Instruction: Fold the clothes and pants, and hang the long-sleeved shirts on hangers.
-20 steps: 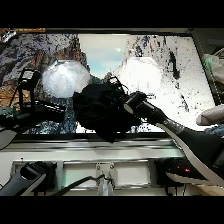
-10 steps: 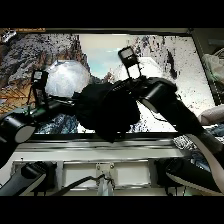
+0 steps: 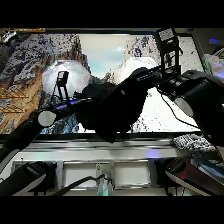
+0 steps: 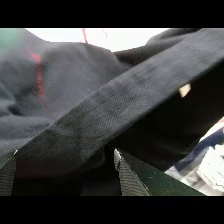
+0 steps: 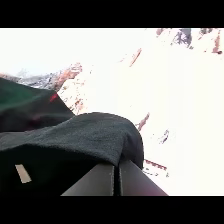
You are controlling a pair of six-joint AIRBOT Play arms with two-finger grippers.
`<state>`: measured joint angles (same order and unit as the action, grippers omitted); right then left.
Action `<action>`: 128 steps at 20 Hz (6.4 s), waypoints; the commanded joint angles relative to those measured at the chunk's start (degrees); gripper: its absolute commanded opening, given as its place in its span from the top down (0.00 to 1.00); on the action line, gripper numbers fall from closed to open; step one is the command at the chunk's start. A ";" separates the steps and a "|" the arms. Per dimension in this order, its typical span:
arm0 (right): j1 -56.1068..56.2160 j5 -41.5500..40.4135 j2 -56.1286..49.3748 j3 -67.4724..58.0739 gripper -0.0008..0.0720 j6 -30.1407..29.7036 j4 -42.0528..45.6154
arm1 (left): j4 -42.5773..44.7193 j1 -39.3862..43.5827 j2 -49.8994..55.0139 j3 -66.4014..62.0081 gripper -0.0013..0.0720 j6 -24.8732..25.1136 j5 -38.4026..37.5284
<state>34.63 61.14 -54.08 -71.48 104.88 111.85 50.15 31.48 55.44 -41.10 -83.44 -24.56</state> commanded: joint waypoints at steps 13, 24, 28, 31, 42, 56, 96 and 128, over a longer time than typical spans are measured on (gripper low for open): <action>-0.35 -1.75 0.57 -0.07 0.96 -1.11 -1.03 | 5.16 6.51 3.06 0.04 0.01 20.46 -0.13; -0.35 -2.34 0.57 -0.07 0.96 -2.38 -2.95 | 4.50 7.98 11.21 0.02 0.01 20.46 13.51; -0.35 -2.27 0.57 -0.07 0.96 -2.36 -2.97 | 1.16 9.94 15.85 -0.02 0.16 20.44 14.19; -0.35 -2.27 0.57 -0.07 0.96 -2.36 -3.17 | 0.52 8.48 14.86 -0.90 0.94 20.15 14.97; -0.37 -27.43 0.33 -8.31 0.96 -2.58 -0.02 | 10.69 0.63 -1.09 -30.49 0.95 20.04 18.75; -0.37 -14.91 -3.28 -32.26 0.96 -14.80 -3.63 | 20.33 -3.52 -1.66 -45.53 0.94 16.22 -9.70; -0.37 -11.89 -39.98 -32.26 0.96 -28.02 -35.10 | 65.37 -70.60 15.08 -39.54 0.39 -11.02 -32.41; -0.31 -9.07 -39.98 -32.26 0.96 -27.41 -35.21 | 66.20 -77.68 50.21 -50.73 0.65 -2.67 -12.07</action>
<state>34.28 52.07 -94.02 -103.70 77.10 76.71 116.64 -45.98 104.62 -91.31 -86.13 -37.71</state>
